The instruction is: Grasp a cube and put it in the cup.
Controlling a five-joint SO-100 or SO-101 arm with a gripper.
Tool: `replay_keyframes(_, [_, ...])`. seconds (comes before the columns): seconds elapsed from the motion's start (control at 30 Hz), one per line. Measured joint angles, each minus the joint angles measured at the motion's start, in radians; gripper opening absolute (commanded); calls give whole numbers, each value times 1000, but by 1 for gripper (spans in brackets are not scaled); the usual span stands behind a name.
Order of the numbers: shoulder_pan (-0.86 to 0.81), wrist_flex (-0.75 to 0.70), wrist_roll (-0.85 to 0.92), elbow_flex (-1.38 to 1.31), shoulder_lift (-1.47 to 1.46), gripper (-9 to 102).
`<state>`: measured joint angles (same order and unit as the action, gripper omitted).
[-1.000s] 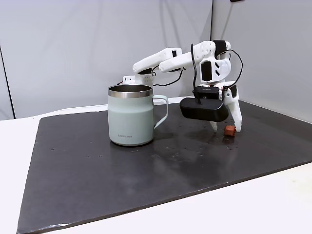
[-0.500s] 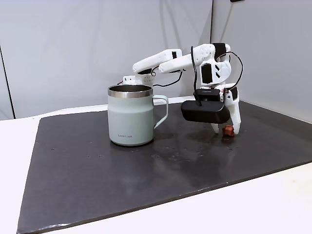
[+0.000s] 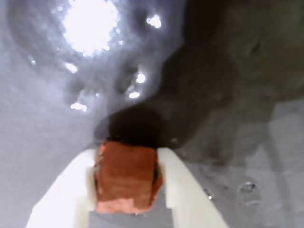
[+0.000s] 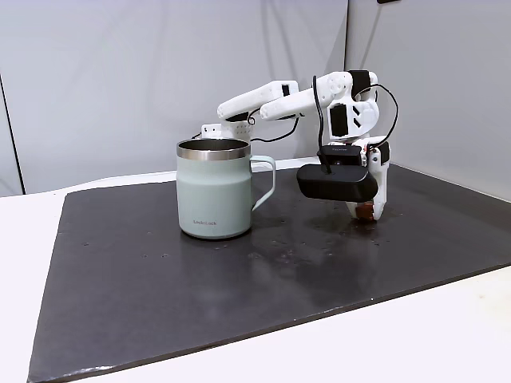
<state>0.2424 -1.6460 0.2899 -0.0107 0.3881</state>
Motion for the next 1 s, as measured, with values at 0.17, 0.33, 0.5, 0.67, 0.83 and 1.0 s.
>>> replay_keyframes(0.17, [2,-18,-9,-64,-3,4])
replay_keyframes(0.33, [2,-57,-40,-91,2,4])
replay_keyframes(0.5, [-12,-101,-84,-92,100,4])
replay_keyframes(0.67, [-44,-140,-120,-75,238,4])
replay_keyframes(0.83, [-77,-140,-124,-2,403,4])
replay_keyframes(1.0, [-87,-140,-124,49,518,4])
